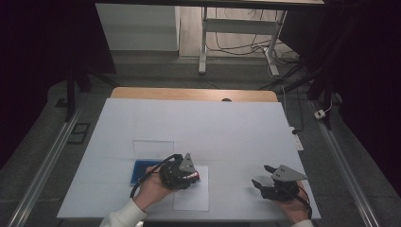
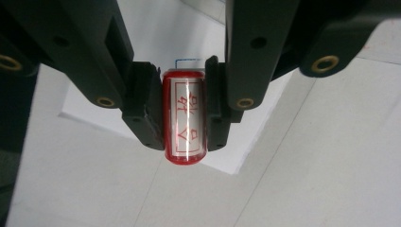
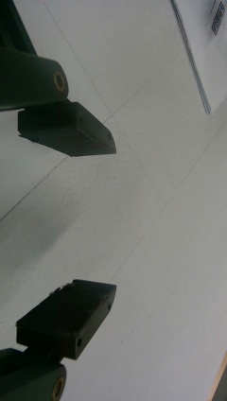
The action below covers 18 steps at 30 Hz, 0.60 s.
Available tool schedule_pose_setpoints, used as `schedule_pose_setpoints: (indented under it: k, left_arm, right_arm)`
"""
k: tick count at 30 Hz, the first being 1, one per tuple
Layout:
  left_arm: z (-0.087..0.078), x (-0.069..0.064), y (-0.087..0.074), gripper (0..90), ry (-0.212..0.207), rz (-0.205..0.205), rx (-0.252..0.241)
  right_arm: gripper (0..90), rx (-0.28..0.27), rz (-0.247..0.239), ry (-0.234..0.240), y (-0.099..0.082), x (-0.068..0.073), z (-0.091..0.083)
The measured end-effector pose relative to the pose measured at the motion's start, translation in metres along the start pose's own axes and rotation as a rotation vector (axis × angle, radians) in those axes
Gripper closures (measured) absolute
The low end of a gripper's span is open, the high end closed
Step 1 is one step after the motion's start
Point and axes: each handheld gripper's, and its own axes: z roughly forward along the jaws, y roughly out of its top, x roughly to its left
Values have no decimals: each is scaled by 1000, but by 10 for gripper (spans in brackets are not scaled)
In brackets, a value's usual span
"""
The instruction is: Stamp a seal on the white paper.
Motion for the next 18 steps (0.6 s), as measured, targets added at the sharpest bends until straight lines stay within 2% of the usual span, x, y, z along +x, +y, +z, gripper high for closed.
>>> schedule_pose_setpoints:
  k: [4, 18]
  left_arm:
    - [-9, 2, -1, 704, -19, -9, -34]
    - [-38, 11, -4, 704, -24, -26, -100]
  right_arm:
    - [274, -2, 2, -2, 0, 0, 0]
    - [275, -1, 0, -1, 0, 0, 0]
